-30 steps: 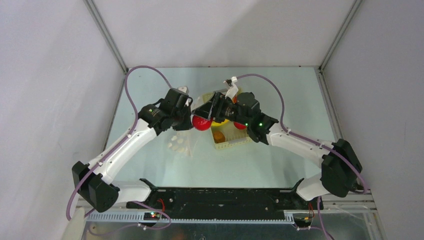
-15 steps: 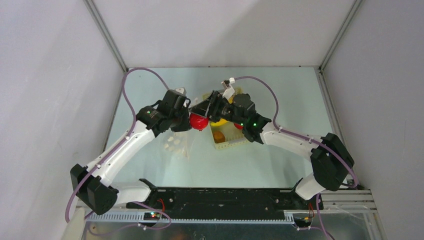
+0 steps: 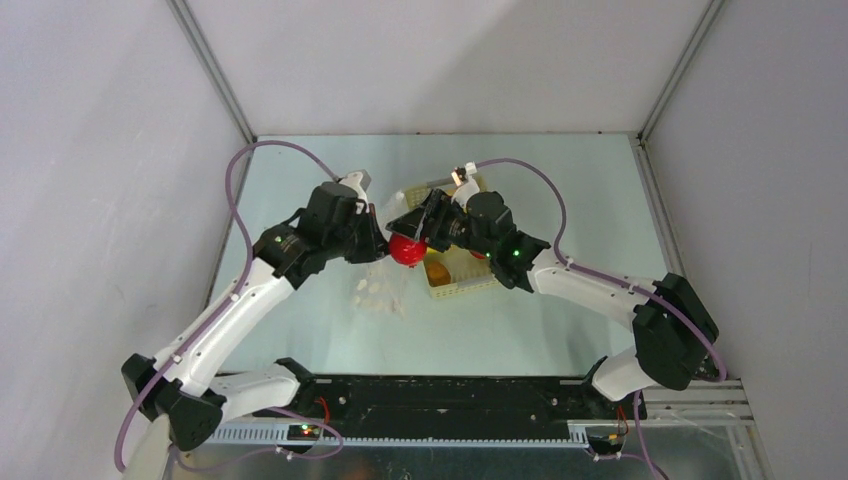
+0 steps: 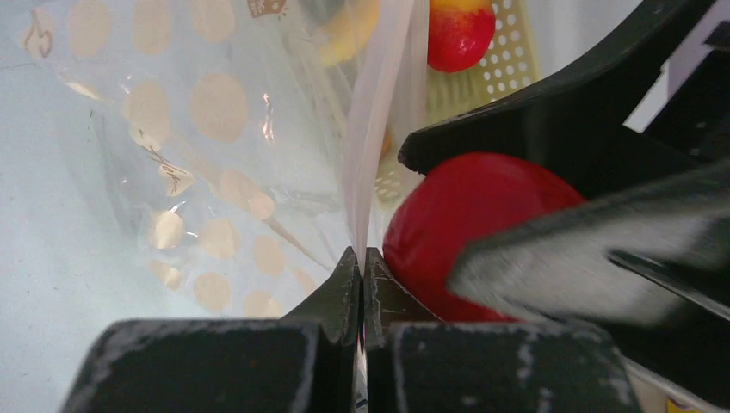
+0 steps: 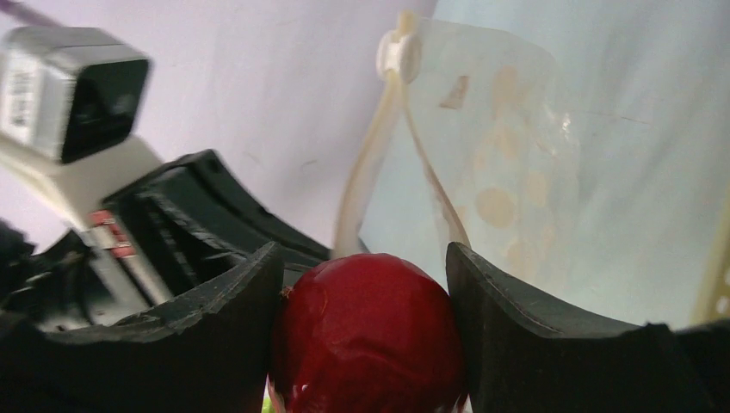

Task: Place the food in the zip-top bag and seal the zipper
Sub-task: Place the fake fruit in the zipper food storage bag.

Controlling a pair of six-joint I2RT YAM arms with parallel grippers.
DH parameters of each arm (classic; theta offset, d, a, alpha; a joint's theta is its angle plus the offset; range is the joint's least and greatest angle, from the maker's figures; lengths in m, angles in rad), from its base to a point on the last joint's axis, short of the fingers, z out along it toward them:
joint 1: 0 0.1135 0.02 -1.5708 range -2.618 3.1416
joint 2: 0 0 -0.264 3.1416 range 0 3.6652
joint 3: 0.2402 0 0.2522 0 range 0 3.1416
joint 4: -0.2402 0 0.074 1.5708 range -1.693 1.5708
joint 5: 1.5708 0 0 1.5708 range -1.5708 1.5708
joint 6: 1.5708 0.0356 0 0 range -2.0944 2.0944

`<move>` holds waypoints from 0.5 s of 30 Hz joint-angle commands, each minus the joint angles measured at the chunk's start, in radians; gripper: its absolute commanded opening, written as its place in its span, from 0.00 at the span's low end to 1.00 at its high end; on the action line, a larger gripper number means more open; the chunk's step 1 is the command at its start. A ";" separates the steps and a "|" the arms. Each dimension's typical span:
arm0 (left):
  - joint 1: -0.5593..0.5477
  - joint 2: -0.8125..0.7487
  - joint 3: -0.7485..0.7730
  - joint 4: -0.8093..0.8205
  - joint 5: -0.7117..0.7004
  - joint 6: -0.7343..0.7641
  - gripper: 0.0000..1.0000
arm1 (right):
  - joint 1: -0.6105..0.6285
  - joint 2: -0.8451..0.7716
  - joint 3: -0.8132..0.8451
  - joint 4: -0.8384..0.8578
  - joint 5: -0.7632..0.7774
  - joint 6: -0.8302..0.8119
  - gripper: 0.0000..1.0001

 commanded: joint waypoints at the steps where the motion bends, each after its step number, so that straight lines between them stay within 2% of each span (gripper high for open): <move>1: 0.000 -0.037 -0.011 0.063 0.048 -0.002 0.00 | 0.000 -0.042 0.000 -0.093 0.095 -0.024 0.10; 7: -0.001 -0.046 -0.015 0.056 0.029 0.002 0.00 | 0.004 -0.093 0.023 -0.284 0.278 -0.073 0.09; 11: 0.000 -0.048 -0.019 0.076 0.086 0.009 0.00 | 0.025 -0.109 0.055 -0.397 0.389 -0.115 0.10; 15: 0.001 -0.038 -0.049 0.119 0.130 0.006 0.00 | 0.045 -0.095 0.092 -0.416 0.387 -0.156 0.11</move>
